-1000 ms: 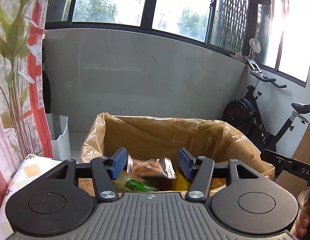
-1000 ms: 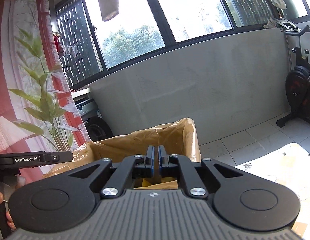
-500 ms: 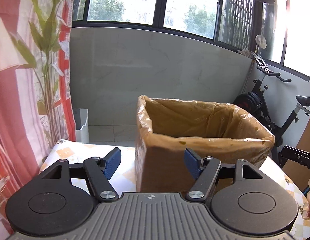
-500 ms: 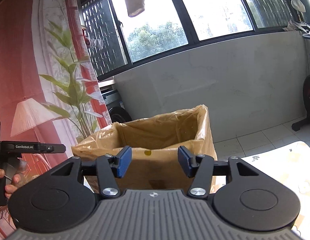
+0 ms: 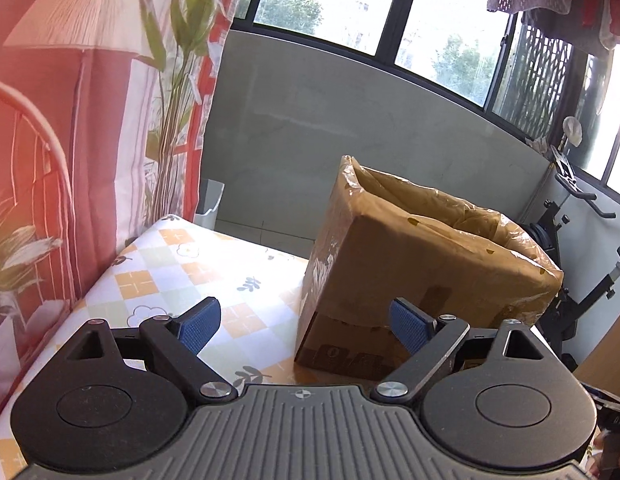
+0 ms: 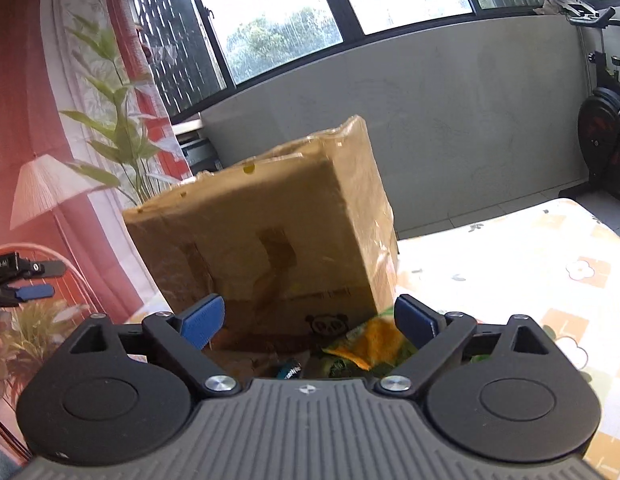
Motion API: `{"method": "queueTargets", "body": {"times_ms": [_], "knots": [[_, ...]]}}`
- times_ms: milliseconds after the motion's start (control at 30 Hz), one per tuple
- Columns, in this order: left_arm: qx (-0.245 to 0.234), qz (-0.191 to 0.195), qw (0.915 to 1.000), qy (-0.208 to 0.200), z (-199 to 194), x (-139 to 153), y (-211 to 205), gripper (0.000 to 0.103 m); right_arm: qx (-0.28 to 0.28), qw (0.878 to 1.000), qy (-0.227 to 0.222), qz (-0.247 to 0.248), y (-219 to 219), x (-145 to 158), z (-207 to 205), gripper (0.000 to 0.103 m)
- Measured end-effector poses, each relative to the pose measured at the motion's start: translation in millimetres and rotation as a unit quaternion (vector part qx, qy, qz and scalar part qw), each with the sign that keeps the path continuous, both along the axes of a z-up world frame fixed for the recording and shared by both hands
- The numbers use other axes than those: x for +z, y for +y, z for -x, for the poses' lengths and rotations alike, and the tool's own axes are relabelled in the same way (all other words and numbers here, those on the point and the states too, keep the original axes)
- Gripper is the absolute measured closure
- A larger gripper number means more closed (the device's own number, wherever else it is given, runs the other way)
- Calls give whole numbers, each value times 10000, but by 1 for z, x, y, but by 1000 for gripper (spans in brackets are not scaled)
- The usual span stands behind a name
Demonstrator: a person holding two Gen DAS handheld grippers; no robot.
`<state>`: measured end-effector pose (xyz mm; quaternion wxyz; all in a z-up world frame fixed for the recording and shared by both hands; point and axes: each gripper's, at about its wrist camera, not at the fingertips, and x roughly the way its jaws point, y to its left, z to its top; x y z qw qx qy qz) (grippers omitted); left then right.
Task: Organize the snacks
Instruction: 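Move both grippers back to the snack pile, then grasp the milk bread packet with the left gripper while the right gripper grasps the orange chip bag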
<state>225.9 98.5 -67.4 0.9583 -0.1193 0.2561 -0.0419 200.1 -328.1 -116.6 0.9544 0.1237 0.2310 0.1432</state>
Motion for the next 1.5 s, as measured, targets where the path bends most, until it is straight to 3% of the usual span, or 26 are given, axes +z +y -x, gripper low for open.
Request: {"method": "queueTargets", "body": {"times_ms": [167,400,700,867,1000,1100,1200,1500], "knots": [[-56,163,9987,480,-1,-21,-7,11,448,9952,427,762,15,-25,13,9],[-329,284,9961,773,1,-39,-17,12,767,9840,749,1420,28,-51,17,9],[-377,366,9929,1071,0,-57,-17,12,569,9836,1394,993,11,-72,1,9],[-332,472,9927,1059,-2,-56,-12,12,687,9855,1541,181,11,-71,-7,15],[-196,570,9928,1038,-7,-55,3,12,827,9862,1275,659,36,-73,-12,16],[-27,767,9902,1170,-10,-61,21,12,709,9904,939,719,44,-78,-9,19],[275,674,9892,1269,-11,-67,34,12,640,9925,634,822,48,-84,-1,19],[465,538,9884,1344,-24,-78,48,12,621,9942,522,709,45,-89,2,19]]}}
